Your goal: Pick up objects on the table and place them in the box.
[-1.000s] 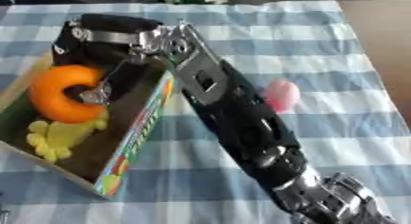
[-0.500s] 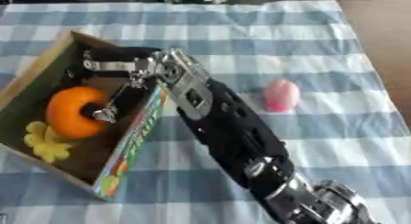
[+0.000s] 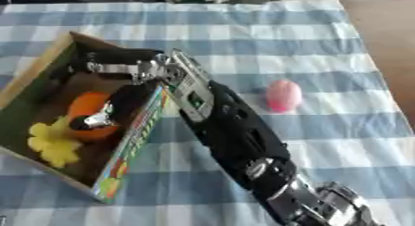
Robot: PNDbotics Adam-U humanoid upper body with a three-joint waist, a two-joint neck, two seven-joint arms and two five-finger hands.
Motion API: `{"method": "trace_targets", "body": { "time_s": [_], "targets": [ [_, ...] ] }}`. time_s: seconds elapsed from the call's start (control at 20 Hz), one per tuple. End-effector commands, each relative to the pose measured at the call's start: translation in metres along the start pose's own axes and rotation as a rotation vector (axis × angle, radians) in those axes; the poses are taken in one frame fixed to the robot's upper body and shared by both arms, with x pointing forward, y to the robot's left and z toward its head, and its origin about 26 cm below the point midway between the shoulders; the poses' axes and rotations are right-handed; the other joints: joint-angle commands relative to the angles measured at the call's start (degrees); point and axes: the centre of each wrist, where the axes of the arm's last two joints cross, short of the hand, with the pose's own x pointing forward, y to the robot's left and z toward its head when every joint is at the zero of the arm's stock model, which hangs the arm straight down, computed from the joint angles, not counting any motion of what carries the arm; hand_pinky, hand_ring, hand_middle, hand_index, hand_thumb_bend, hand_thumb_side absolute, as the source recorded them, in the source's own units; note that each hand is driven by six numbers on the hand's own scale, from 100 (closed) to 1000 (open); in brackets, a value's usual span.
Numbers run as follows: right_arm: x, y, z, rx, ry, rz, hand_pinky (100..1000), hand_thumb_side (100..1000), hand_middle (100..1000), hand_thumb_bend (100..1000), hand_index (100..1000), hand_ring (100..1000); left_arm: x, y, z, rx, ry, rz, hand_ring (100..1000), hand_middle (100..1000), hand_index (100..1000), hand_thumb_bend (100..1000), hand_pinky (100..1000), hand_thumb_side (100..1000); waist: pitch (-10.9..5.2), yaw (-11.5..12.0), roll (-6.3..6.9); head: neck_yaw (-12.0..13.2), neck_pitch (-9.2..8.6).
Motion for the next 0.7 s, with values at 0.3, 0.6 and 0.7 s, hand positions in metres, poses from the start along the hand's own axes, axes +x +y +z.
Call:
{"method": "trace_targets", "body": {
  "time_s": [0.3,0.6,0.7],
  "targets": [
    [0.018,-0.058,0.025,0.042,-0.173,0.199,931,654,841,436,960,965,0.005,0.002,-0.003,-0.007,-0.023,-0.004,677,620,748,100,508,725,-1.67,-0.45,0.48,0.34,0.1],
    [0.012,-0.11,0.089,-0.098,-0.111,0.26,905,700,834,379,936,955,0.004,0.005,-0.003,-0.006,-0.024,-0.019,678,621,748,100,508,719,-2.17,-1.47,0.65,1.61,0.78],
    [0.007,-0.118,0.112,-0.134,-0.076,0.277,901,703,832,372,932,954,0.004,0.005,-0.003,-0.005,-0.025,-0.022,678,621,748,100,508,717,-2.3,-1.84,0.85,2.0,0.92]
  ]
}}
